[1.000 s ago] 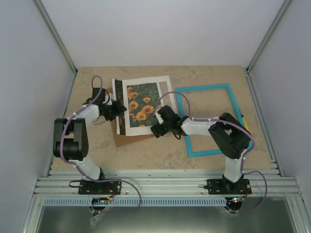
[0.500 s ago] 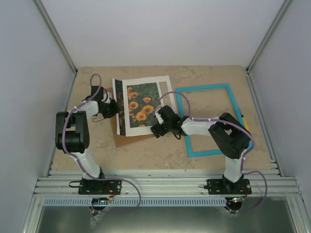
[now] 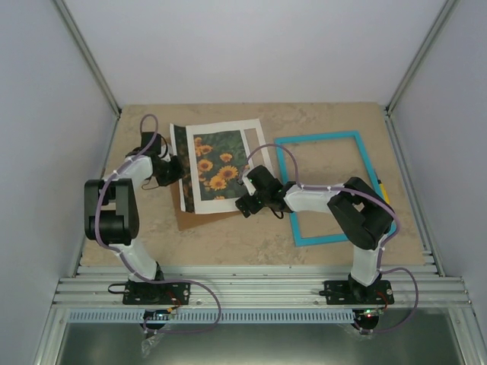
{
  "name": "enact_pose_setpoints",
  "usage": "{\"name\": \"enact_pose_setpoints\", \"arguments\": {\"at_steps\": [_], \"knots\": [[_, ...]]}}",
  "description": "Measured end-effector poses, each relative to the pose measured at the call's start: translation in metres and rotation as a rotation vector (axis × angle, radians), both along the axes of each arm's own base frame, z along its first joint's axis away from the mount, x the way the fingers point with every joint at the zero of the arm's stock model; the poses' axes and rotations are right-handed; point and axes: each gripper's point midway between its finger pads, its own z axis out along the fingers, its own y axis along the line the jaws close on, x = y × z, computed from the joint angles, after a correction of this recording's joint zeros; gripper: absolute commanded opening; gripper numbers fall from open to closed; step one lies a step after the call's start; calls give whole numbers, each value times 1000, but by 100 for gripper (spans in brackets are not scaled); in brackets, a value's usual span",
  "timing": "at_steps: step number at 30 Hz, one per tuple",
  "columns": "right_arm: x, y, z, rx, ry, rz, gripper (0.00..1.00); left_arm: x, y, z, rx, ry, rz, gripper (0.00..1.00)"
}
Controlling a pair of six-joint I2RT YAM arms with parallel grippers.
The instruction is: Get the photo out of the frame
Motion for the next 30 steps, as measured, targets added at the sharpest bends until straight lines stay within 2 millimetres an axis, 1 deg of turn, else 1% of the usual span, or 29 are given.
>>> {"name": "enact_pose_setpoints", "arguments": {"at_steps": [4, 7, 12, 17, 20, 22, 24, 29, 30], "knots": [[-4, -1, 1, -1, 14, 8, 98, -9, 9, 11, 52, 8, 24, 0], [-7, -2, 1, -6, 27, 12, 98, -17, 17, 23, 99, 6, 49, 0], [-12, -6, 1, -16, 44, 15, 98, -31, 34, 40, 178, 12, 109, 0], [-17, -10, 10, -14, 52, 16, 98, -47, 47, 46, 240, 60, 158, 0], [-17, -9, 24, 4, 35, 16, 98, -51, 57, 58, 291, 67, 187, 0], [-16, -9, 34, 17, 21, 16, 98, -51, 65, 73, 329, 52, 210, 0], [-15, -10, 44, 31, 7, 13, 98, -49, 73, 93, 368, 22, 234, 0], [-13, -15, 65, 56, -23, 0, 98, -45, 94, 151, 471, -72, 309, 0], [-12, -17, 68, 59, -28, -6, 98, -45, 97, 159, 485, -85, 321, 0]]}}
